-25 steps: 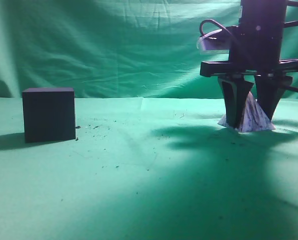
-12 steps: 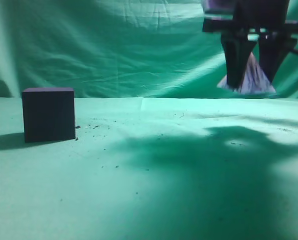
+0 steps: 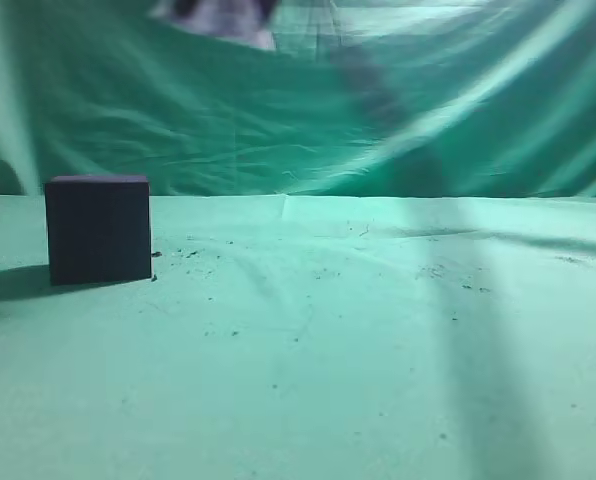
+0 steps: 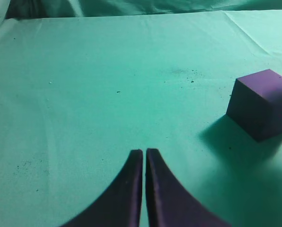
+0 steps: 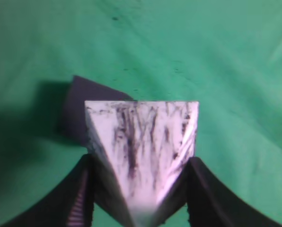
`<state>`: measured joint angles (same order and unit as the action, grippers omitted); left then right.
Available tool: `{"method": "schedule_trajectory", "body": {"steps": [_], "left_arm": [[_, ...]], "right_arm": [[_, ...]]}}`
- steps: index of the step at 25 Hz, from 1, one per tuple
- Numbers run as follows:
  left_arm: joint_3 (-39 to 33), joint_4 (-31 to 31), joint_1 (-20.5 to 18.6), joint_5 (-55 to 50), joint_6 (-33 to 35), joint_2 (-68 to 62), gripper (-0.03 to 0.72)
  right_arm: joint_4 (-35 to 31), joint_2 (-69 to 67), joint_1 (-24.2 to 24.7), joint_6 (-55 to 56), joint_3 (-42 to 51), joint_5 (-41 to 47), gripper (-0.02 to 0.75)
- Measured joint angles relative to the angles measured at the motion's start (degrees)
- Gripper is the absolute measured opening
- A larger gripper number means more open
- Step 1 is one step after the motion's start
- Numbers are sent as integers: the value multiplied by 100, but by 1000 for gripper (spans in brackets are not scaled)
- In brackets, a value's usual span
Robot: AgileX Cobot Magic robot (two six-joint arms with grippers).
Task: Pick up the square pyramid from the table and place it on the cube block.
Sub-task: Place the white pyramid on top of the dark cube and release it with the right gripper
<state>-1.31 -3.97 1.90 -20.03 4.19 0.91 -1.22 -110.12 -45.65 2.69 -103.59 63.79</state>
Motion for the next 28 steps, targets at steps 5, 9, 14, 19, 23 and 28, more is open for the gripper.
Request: {"method": "schedule_trajectory", "body": {"steps": [5, 9, 14, 19, 23, 28], "left_arm": [[0, 0, 0, 0, 0, 0, 0], [0, 0, 0, 0, 0, 0, 0], [0, 0, 0, 0, 0, 0, 0], [0, 0, 0, 0, 0, 0, 0], [0, 0, 0, 0, 0, 0, 0], [0, 0, 0, 0, 0, 0, 0]], "right_arm": [[11, -1173, -516, 0, -1343, 669, 377], [23, -1740, -588, 18, -1820, 694, 337], [12, -1966, -588, 40, -1873, 746, 351], [-31, -2002, -588, 44, -1879, 746, 351], [-44, -2002, -588, 44, -1900, 746, 400], [-44, -2002, -588, 67, -2112, 746, 624]]}}
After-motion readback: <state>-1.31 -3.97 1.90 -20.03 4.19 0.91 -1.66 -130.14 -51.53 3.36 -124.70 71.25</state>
